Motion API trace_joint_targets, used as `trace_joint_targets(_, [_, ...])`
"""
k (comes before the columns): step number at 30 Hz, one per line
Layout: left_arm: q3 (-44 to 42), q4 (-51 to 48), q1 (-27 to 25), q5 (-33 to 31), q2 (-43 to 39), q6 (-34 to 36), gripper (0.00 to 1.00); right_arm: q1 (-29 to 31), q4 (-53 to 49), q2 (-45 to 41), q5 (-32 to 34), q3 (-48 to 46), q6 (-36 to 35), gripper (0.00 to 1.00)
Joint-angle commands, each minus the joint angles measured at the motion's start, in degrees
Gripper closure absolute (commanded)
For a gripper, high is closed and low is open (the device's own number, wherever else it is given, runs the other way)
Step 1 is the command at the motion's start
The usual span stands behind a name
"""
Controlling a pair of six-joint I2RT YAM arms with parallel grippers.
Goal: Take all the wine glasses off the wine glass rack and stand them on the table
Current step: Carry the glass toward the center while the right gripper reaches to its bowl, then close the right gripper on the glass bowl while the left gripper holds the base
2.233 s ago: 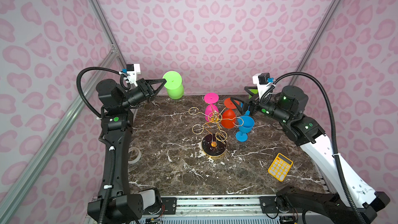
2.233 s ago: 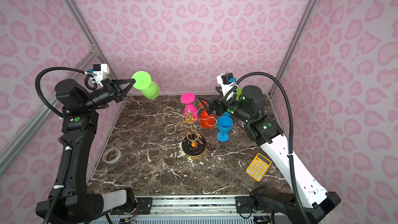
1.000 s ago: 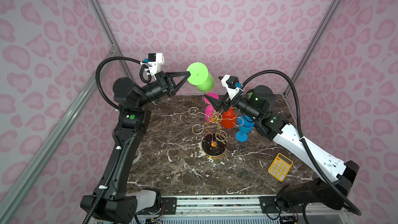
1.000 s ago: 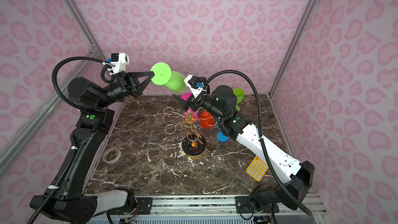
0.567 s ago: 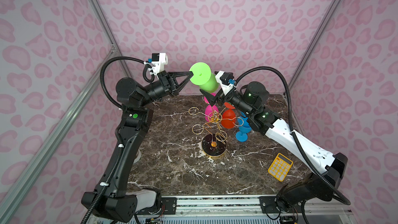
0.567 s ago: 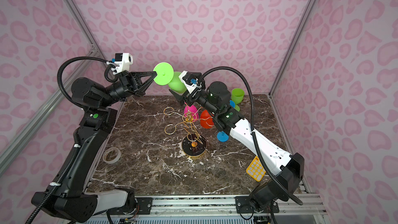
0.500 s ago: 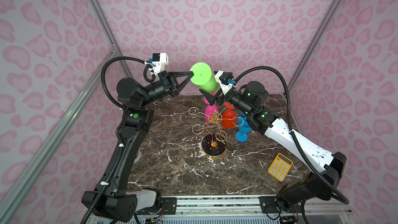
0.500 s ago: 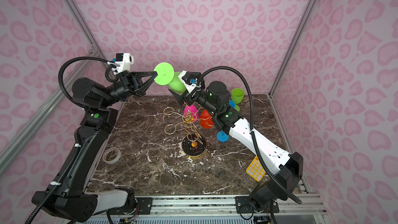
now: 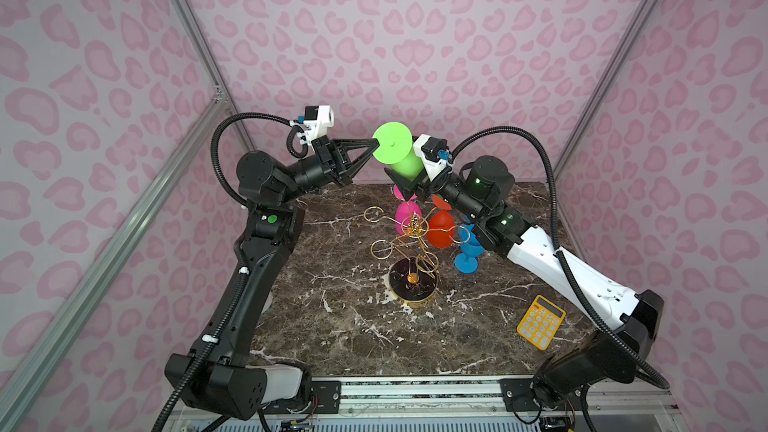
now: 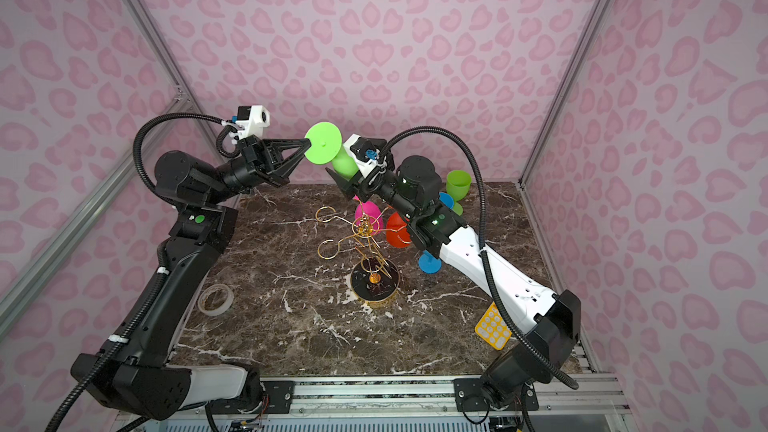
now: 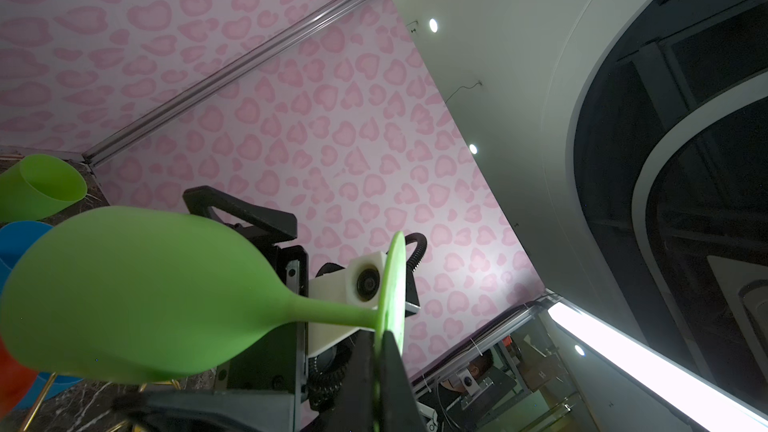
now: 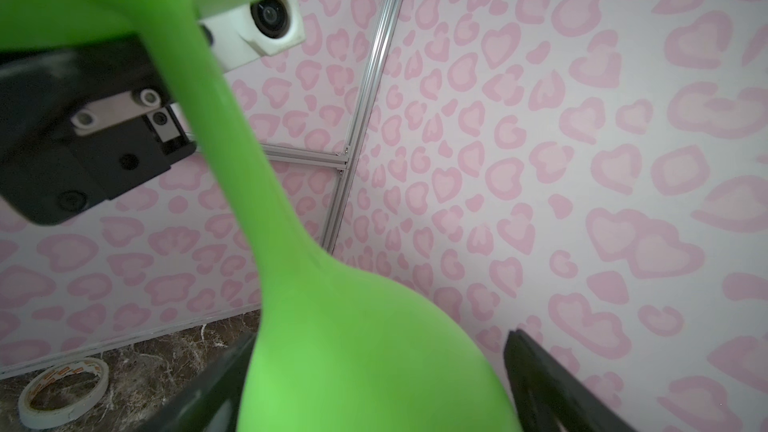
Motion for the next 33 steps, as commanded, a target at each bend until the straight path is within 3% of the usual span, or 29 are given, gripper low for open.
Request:
trace_joint_targets(1, [0.30,5.00,-0.04,0.58,-0.03,-1.35,0.96,-0.02,1.64,0.09,0.36,-0.32,0.14,0.11])
trace_joint_targets(17, [1.37,6.55,-0.06,0.47,1.14,-4.20,0.94,0.01,1.08,-1.65,1.23,-1.46,0.29,0.21])
trace_joint_targets(23, [1.63,6.07,-0.09,0.60,1.10,-3.45,0.73,0.23,-0.18,-1.77,1.04,-0.99,0.40,0.21])
trace_joint_targets(28, [2.42,5.50,-0.02,0.60,1.03,-1.63,0.65,0.18,-1.66,-2.44,0.68,-0.45,1.73,0.22])
trace_joint_targets(33, [2.72,3.46,-0.03,0.60,0.27,2.67,0.40,0.23,-5.26,-4.54,1.55,0.03,3.70,0.22])
